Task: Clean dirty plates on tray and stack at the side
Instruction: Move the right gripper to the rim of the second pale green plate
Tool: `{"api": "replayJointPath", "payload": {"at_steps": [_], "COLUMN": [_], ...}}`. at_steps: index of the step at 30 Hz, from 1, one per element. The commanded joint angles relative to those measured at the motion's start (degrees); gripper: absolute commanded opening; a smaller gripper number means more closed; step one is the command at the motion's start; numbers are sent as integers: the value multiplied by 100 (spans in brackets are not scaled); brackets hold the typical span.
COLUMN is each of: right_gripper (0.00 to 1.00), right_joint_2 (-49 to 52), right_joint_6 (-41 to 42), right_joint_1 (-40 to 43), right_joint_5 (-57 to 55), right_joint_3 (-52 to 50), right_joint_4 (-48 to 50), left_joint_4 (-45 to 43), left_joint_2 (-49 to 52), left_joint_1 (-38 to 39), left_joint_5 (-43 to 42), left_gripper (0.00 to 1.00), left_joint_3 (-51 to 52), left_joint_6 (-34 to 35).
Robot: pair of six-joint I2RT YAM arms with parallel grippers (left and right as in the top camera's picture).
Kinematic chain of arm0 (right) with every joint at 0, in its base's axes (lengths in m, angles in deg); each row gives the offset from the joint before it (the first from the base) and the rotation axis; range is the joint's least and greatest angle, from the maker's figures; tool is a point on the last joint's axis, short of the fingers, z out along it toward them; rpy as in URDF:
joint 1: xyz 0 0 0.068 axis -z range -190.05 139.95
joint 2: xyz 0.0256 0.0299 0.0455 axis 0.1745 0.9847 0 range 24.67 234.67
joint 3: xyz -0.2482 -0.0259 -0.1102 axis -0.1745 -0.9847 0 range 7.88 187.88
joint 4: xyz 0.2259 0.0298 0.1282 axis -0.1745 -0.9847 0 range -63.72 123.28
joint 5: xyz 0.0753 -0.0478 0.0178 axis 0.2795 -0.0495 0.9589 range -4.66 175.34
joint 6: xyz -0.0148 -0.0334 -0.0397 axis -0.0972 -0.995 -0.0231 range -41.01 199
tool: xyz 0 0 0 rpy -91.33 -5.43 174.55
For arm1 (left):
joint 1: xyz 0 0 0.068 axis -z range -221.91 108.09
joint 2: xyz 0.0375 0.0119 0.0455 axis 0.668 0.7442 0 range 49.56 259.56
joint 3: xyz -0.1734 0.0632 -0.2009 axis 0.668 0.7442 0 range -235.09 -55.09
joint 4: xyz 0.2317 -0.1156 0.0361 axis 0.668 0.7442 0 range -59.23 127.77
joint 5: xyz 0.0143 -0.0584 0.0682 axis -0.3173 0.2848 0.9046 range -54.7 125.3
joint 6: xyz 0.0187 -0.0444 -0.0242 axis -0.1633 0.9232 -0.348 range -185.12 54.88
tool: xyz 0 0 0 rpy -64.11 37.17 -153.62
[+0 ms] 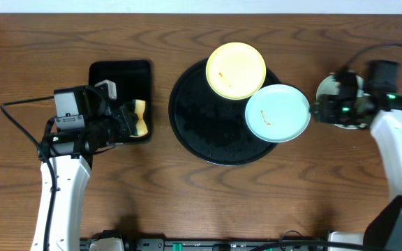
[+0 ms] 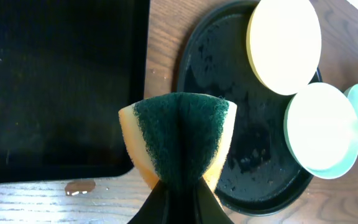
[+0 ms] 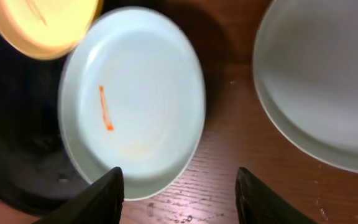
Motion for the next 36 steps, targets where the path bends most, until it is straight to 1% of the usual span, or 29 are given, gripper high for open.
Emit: {"api": "replayJointPath", "payload": {"at_steps": [1, 2, 5, 11, 14, 15, 18, 19, 21, 23, 26, 29, 34, 36], "right_gripper": [58, 60, 60, 54, 50, 45, 39, 34, 33, 27, 27, 25, 25, 19], "right_joint_2": [212, 254, 391, 835, 1113, 1185, 1292, 1294, 1294, 1296, 1296, 1296, 1296, 1296], "right_joint_6": [-179, -168, -160, -160, -162, -160, -160, -157, -160, -157, -157, -157, -160, -109], "right_joint_1": [-404, -450, -466, -457, -457, -450, -442, -442, -442, -442, -442, -442, -457, -461], "right_joint_5": [-992, -1045, -1038, -1027, -1001, -1023, -994, -994, -994, -973, -702, -511, -527, -518], "right_joint_3": [-22, -22, -24, -24, -24, -24, -24, -24, -28, -39, -52, -63, -195, -195], "right_joint_4": [72, 74, 122, 319, 479, 542, 800, 861, 931, 997, 1029, 1043, 1222, 1261], "left_joint_4": [68, 72, 68, 87, 90, 90, 90, 92, 109, 138, 142, 125, 120, 107], "left_joint_2": [-35, -35, -35, -35, -31, -31, -31, -31, -31, -31, -31, -31, -31, -31], "left_joint_1": [-24, -24, -24, -24, -24, -24, -24, -24, -24, -24, -24, -24, -24, -24], "left_joint_5": [-76, -79, -76, -76, -76, -76, -76, -76, -76, -76, -74, -74, 227, 251], "left_gripper": [8, 8, 8, 8, 8, 8, 8, 8, 8, 8, 8, 8, 8, 8], "left_joint_3": [-166, -166, -166, -166, -166, -166, -166, -166, -166, -166, -166, -166, -166, -166], "left_joint_6": [-142, -144, -144, -273, -271, -271, -271, -271, -271, -273, -273, -273, -271, -273]}}
